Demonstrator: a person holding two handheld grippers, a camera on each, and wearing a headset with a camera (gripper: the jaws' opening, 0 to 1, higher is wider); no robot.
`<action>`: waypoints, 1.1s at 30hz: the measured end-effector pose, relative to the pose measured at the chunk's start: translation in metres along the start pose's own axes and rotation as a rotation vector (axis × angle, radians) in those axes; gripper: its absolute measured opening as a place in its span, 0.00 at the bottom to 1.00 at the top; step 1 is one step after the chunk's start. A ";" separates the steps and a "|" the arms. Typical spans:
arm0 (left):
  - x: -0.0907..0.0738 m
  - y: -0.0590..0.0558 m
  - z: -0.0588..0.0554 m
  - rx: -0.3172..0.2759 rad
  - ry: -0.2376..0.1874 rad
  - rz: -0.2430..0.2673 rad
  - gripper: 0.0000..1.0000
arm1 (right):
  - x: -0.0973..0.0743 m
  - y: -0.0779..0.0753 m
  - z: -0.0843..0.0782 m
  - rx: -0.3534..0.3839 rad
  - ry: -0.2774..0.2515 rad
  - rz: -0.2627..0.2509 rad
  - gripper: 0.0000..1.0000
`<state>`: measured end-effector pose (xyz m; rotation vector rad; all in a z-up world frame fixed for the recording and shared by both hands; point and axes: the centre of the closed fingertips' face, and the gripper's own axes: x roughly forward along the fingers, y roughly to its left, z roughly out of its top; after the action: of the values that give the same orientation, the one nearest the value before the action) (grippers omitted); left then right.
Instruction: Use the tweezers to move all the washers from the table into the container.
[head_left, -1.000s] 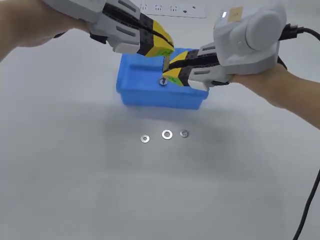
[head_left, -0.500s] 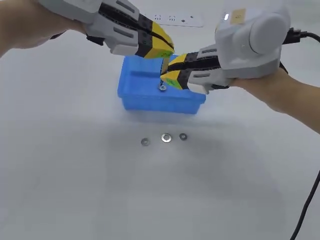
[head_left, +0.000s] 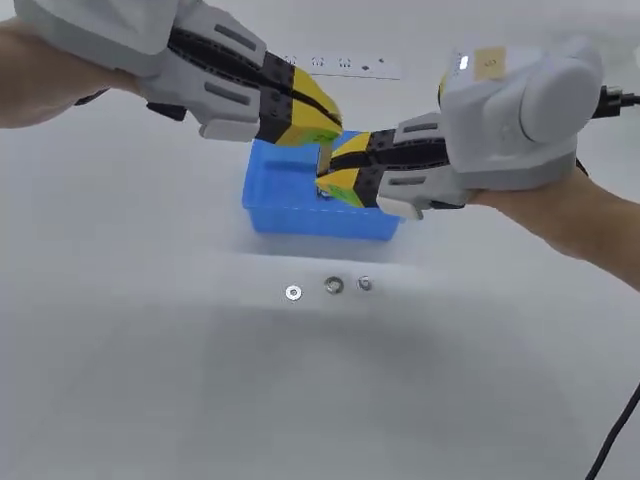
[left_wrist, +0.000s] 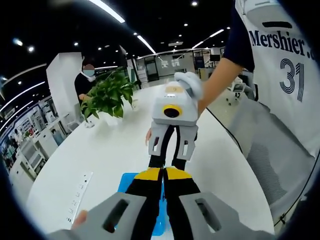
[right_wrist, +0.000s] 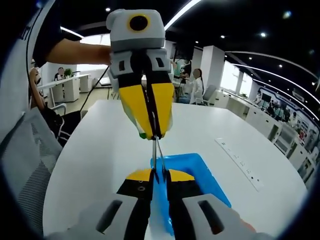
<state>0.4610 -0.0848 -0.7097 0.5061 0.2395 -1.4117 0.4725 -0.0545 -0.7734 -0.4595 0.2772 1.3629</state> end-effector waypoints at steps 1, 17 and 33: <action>-0.002 -0.004 0.001 0.000 -0.002 0.001 0.05 | -0.001 0.004 0.001 -0.006 0.001 0.003 0.12; -0.014 -0.049 -0.001 -0.051 -0.025 0.014 0.05 | 0.001 0.052 0.001 -0.009 0.009 0.057 0.12; -0.011 -0.066 -0.024 -0.127 -0.045 0.017 0.05 | 0.013 0.074 -0.021 0.022 0.038 0.101 0.12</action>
<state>0.3978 -0.0685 -0.7387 0.3706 0.2857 -1.3803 0.4045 -0.0426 -0.8093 -0.4586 0.3494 1.4490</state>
